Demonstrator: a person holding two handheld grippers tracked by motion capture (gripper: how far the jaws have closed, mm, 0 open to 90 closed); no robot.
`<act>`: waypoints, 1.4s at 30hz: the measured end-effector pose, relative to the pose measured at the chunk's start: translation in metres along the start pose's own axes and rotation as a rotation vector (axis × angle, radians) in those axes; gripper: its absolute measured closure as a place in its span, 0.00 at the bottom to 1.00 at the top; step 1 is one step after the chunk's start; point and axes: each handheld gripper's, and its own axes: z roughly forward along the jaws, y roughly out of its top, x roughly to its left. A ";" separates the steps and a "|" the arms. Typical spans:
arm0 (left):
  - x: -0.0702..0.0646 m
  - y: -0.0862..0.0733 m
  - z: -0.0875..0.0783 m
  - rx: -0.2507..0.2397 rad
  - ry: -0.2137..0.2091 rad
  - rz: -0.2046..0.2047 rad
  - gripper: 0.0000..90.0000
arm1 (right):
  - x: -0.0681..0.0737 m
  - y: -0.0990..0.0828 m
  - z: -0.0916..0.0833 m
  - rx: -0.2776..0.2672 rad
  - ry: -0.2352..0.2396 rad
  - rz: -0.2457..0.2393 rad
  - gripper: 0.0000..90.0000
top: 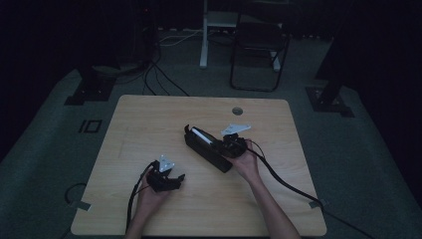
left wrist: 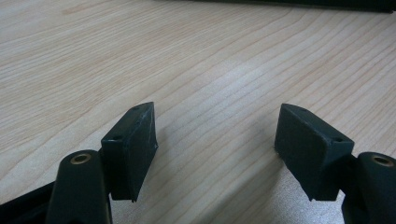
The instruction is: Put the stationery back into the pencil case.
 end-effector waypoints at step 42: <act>0.000 0.000 0.000 0.000 0.001 0.001 0.33 | 0.004 0.001 -0.006 -0.010 -0.020 -0.009 0.68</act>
